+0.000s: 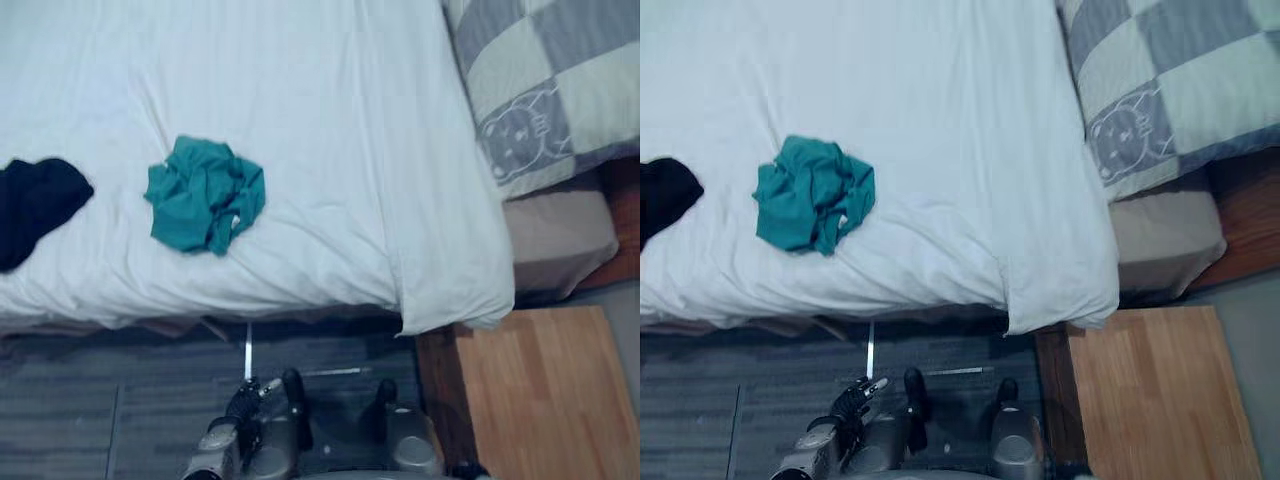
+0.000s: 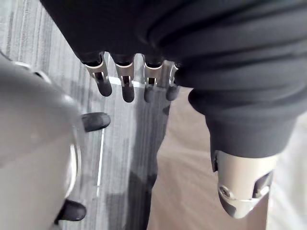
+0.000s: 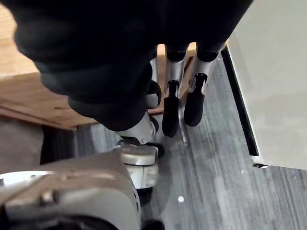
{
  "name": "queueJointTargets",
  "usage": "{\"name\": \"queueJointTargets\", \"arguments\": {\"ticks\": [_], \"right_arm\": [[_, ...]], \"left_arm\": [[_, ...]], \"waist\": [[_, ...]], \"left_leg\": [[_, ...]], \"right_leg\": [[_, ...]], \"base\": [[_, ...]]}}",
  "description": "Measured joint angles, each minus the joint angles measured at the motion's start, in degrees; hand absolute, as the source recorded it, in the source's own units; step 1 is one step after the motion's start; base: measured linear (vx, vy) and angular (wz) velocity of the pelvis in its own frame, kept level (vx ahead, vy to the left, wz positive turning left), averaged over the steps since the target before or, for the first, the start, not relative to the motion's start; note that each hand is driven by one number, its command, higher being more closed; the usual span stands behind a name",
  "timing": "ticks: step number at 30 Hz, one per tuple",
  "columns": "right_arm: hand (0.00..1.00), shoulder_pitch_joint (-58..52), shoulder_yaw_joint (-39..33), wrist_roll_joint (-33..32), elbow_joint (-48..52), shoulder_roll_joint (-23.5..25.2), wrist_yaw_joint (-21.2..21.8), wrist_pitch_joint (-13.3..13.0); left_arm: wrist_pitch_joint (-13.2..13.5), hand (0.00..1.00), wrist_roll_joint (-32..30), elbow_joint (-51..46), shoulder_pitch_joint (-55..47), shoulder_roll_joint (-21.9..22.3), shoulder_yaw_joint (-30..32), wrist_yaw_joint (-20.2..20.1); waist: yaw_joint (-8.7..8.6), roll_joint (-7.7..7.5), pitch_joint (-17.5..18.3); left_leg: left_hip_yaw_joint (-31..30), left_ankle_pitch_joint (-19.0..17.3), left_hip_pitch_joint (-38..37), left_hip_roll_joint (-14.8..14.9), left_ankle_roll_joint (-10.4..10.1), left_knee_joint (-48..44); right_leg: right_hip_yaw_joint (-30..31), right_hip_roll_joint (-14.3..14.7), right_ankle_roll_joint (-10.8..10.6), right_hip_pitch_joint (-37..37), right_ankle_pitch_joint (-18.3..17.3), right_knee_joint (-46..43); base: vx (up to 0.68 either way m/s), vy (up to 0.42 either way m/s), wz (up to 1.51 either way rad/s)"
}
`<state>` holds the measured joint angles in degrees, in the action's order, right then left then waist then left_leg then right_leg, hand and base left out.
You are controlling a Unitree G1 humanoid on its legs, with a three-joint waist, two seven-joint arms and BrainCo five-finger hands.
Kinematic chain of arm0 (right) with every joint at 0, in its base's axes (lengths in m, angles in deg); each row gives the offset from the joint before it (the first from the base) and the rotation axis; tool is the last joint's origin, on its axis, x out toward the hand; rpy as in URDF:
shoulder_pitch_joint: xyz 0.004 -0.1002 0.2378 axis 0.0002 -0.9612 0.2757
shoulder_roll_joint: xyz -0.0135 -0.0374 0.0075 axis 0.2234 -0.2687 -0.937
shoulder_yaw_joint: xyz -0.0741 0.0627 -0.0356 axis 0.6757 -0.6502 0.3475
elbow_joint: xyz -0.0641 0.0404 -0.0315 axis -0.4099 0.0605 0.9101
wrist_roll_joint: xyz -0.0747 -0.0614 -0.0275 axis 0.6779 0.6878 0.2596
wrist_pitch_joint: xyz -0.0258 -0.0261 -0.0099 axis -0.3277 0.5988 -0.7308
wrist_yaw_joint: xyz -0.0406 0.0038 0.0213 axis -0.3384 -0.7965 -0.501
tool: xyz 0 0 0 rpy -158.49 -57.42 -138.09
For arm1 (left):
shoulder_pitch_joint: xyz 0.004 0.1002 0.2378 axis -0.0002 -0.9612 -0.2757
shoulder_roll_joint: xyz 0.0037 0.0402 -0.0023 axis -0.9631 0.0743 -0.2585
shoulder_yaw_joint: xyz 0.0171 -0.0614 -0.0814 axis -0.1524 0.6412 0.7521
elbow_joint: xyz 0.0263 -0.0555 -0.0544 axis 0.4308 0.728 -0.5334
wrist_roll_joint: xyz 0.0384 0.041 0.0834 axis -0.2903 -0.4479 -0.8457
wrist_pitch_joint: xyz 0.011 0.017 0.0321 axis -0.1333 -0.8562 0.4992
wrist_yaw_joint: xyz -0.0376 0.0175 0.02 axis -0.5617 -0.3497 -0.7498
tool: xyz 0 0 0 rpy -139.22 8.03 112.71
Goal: Tidy the bed and pick cloth on bed and put in laundry
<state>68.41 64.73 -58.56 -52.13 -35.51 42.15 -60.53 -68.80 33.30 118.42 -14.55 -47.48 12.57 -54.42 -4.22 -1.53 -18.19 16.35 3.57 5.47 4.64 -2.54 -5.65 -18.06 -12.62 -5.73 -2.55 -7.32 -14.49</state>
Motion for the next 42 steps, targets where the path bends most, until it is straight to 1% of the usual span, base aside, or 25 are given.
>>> {"name": "queueJointTargets", "arguments": {"ticks": [2, 3, 5, 7, 9, 10, 11, 12, 13, 14, 15, 16, 17, 19, 20, 21, 25, 27, 31, 33, 37, 39, 40, 41, 42], "right_arm": [[0.00, 0.61, -0.67, 0.55, 0.33, 0.09, -0.16, -2.23], [0.00, 1.57, -1.73, 0.54, 0.88, -0.24, -0.16, -3.43], [0.00, 2.27, -1.64, 0.55, 1.12, -1.25, -0.07, -4.31], [0.00, 3.27, -1.41, 0.54, 0.97, -3.22, 0.16, -4.19], [0.00, 3.17, -1.11, 0.23, 0.49, -4.34, 0.09, -3.27], [0.00, 2.88, -1.18, -0.28, 0.45, -4.97, 0.13, -2.93], [0.00, 3.06, -2.13, -0.77, -0.93, -4.11, -0.08, -2.91], [0.00, 3.33, -2.82, -0.69, -1.63, -2.66, -0.09, -3.17], [0.00, 3.69, -3.30, -0.63, -1.84, -2.58, 0.02, -3.29], [0.00, 4.36, -4.01, -0.70, -2.53, -2.65, 0.04, -3.58], [0.00, 5.07, -4.04, -0.90, -2.56, -2.75, 0.16, -3.85], [0.00, 5.06, -3.86, -1.08, -2.57, -2.69, 0.87, -3.98], [0.00, 4.70, -3.46, -1.18, -2.56, -1.85, 2.70, -4.36], [0.00, 4.57, -3.02, -1.52, -2.28, 0.44, 3.68, -4.78], [0.00, 4.24, -1.36, -2.86, -1.62, 0.78, 3.84, -4.79], [0.00, 3.82, -0.36, -3.66, -1.04, 0.65, 4.43, -5.48], [0.00, 4.42, 1.48, -4.01, 0.48, -0.45, 6.02, -8.44], [0.00, 4.79, 4.18, -3.27, 1.07, -0.54, 7.13, -10.15], [0.00, 6.79, 7.94, -1.37, 0.45, -2.46, 6.51, -9.35], [0.00, 7.87, 7.98, -2.61, 0.34, -1.47, 5.37, -9.57], [0.00, 8.58, 8.00, -2.95, -0.44, -0.46, 4.68, -9.66], [0.00, 9.76, 7.97, -1.90, -1.30, -1.63, 3.84, -8.89], [0.00, 9.71, 7.96, -1.35, -1.31, -2.33, 3.70, -8.61], [0.00, 9.53, 7.92, -1.19, -1.88, -3.44, 3.63, -8.10], [0.00, 9.62, 8.62, -0.96, -2.46, -2.27, 4.09, -7.86]], "left_arm": [[-0.15, 0.00, 0.82, 1.49, -0.68, 0.14, 2.33, 0.01], [-0.12, 0.00, 3.32, 2.23, -2.59, 0.11, 4.08, -0.08], [-0.10, 0.00, 5.74, 2.20, -3.83, -0.14, 5.49, -0.65], [0.67, 0.00, 6.04, 2.13, -5.20, -0.60, 7.20, -1.95], [1.07, 0.00, 6.01, 2.33, -5.49, -1.10, 6.90, -2.62], [0.96, 0.00, 6.01, 2.59, -5.64, -0.83, 6.52, -2.79], [1.04, 0.00, 6.04, 3.52, -4.98, -1.37, 5.56, -2.64], [0.73, 0.00, 6.03, 3.64, -4.71, -3.06, 4.80, -2.71], [0.42, 0.00, 6.00, 4.00, -4.51, -3.21, 4.81, -2.65], [-1.04, 0.00, 5.53, 4.21, -4.09, -3.20, 4.51, -2.71], [-1.81, 0.00, 3.70, 4.11, -4.02, -3.16, 4.17, -2.97], [-1.85, 0.00, 2.73, 4.07, -3.99, -3.21, 3.81, -3.24], [-1.87, 0.00, 1.90, 3.93, -3.64, -3.81, 1.56, -3.97], [-2.34, 0.00, 0.65, 3.88, -1.73, -3.55, -1.95, -5.06], [-2.79, 0.00, 0.50, 3.85, -0.92, -2.66, -2.48, -5.18], [-3.31, 0.00, 0.37, 3.77, -0.07, -1.25, -2.48, -5.06], [-3.12, 0.00, -2.13, 3.17, -0.60, 2.15, -3.10, -4.80], [-0.88, 0.00, -3.44, 2.77, -0.38, 1.56, -3.73, -5.09], [1.07, 0.00, -3.13, -0.27, -1.02, 2.06, -1.70, -7.46], [1.29, 0.00, -4.01, 0.58, -1.74, 2.20, -1.92, -8.91], [1.54, 0.00, -3.92, 3.17, -1.37, 2.90, -2.53, -10.35], [0.16, 0.00, -3.87, 4.38, -0.77, 3.80, -5.11, -10.78], [-0.25, 0.00, -3.87, 4.48, -0.82, 4.42, -6.17, -10.65], [-0.78, 0.00, -3.87, 5.71, -0.21, 5.36, -8.27, -9.74], [-1.22, 0.00, -4.03, 5.73, 1.34, 4.75, -8.93, -8.72]], "waist": [[0.54, -0.20, 0.50], [0.62, -1.36, 1.10], [0.45, -1.42, 2.47], [0.35, 0.31, 3.54], [0.08, 1.54, 4.26], [0.06, 2.17, 4.60], [0.46, 0.89, 4.57], [0.57, -3.35, 5.39], [0.64, -3.80, 5.24], [1.74, -2.39, 4.80], [2.00, -2.12, 4.88], [2.00, -2.09, 4.90], [1.91, -2.00, 5.16], [0.95, -1.90, 5.18], [0.02, -1.82, 5.54], [-0.82, -2.45, 6.07], [-0.08, 0.07, 6.78], [0.13, -0.84, 7.39], [2.13, 2.57, 5.72], [1.82, 3.39, 6.08], [0.87, 2.96, 6.79], [0.02, 4.00, 7.34], [-0.01, 5.22, 7.96], [-0.69, 5.70, 8.28], [0.74, 3.40, 7.88]], "left_leg": [[2.55, -5.17, -0.19, 2.53, 1.27, -6.14], [2.80, -7.79, 0.10, 5.76, 1.52, -11.89], [1.62, -8.50, 1.57, 10.21, 0.95, -15.55], [-2.47, -8.04, 3.12, 18.02, 0.26, -16.26], [-3.14, -8.01, 2.37, 21.06, 0.31, -15.74], [-2.74, -8.28, 1.46, 21.12, -0.49, -15.02], [-0.89, -9.84, 0.80, 18.37, -11.17, -17.24], [0.59, -12.17, 1.03, 14.42, -9.54, -19.47], [1.21, -13.45, 1.05, 13.80, -8.69, -20.64], [3.05, -14.66, 0.47, 13.33, -7.10, -20.44], [4.92, -14.68, -1.40, 13.16, -6.32, -18.59], [5.05, -14.31, -2.43, 13.03, -5.89, -17.21], [5.10, -13.01, -3.98, 12.33, -5.18, -13.38], [4.30, -8.25, -6.25, 9.78, -3.40, -3.61], [3.92, -5.29, -6.45, 8.07, -2.85, 0.84], [2.94, -2.91, -6.02, 5.02, -2.43, 3.77], [5.65, -2.11, -7.51, 2.95, -2.41, 4.18], [6.28, -4.00, -2.40, 3.00, -3.75, -6.94], [5.55, -7.81, 8.42, 15.14, -0.41, -41.72], [5.61, -8.79, 5.46, 16.82, 1.12, -33.96], [-0.87, -8.03, 0.80, 16.79, -0.05, -13.18], [-4.14, -5.58, -3.25, 16.40, -2.70, -6.65], [-3.89, -4.09, -4.47, 16.39, -2.03, -6.45], [-1.77, -7.75, -6.06, 16.06, -10.57, -7.14], [1.63, -9.15, -7.57, 13.51, -8.82, -8.13]], "right_leg": [[-1.07, -0.58, -0.01, 2.50, 0.00, -0.34], [-0.67, -1.54, -0.13, 3.43, -0.04, -0.30], [-0.04, -3.02, -1.27, 3.56, 0.41, 0.01], [0.81, -4.55, -4.23, 3.61, 0.41, 0.11], [0.98, -6.91, -7.88, 3.76, 0.34, -0.85], [1.42, -7.83, -9.06, 4.10, 0.30, -1.01], [4.30, -11.55, -9.11, 4.39, 0.43, -0.76], [6.43, -14.87, -5.82, 4.25, 4.59, -0.41], [6.68, -15.87, -3.32, 3.96, 7.83, -0.41], [4.31, -16.21, 6.08, 2.54, 14.68, -0.47], [1.20, -15.58, 7.16, 1.03, 15.38, -2.95], [-0.51, -14.07, 4.52, 0.71, 13.46, -4.61], [-2.34, -8.35, -0.56, 0.58, 7.94, -6.66], [-0.58, 4.63, -0.94, 0.22, 1.36, -3.72], [1.41, 10.38, 0.50, 0.59, 0.75, 2.84], [4.14, 13.35, 7.89, 2.49, 3.86, 10.82], [4.61, 11.22, 6.52, 4.00, 3.42, 9.44], [3.52, 9.14, 6.38, 4.63, 1.92, 9.79], [3.68, 10.47, 6.55, 11.51, 0.54, 9.62], [7.21, 8.90, 5.03, 12.54, 0.62, 9.71], [13.17, 5.36, 1.35, 9.18, 1.24, 8.50], [16.39, 2.59, -3.13, 6.71, 0.99, 7.04], [16.74, 2.44, -4.47, 6.41, 1.01, 6.94], [16.51, 0.30, -6.99, 6.20, 1.34, 6.24], [13.91, -2.78, -7.49, 4.83, 3.31, 4.57]], "base": [[-0.06, 0.071, 0.05], [-0.09, 0.125, -0.20], [-0.06, 0.170, -0.03], [-0.06, 0.438, 0.18], [-0.03, 0.503, 0.21], [-0.01, 0.643, 0.08], [0.02, 0.653, -0.02], [0.04, 0.650, -0.09], [0.01, 0.613, -0.24], [-0.02, 0.591, -0.46], [-0.01, 0.564, -0.49], [0.04, 0.515, -0.33], [0.08, 0.336, 0.05], [0.12, 0.254, 0.51], [0.11, 0.166, 0.95], [0.11, 0.152, 0.87], [0.11, 0.153, 0.17], [0.08, 0.069, 0.46], [0.03, 0.096, -0.07], [0.07, 0.229, -1.00], [0.12, 0.330, -0.73], [0.16, 0.509, -0.59], [0.14, 0.611, -0.42], [0.11, 0.681, -0.55], [0.09, 0.640, -0.68]]}}
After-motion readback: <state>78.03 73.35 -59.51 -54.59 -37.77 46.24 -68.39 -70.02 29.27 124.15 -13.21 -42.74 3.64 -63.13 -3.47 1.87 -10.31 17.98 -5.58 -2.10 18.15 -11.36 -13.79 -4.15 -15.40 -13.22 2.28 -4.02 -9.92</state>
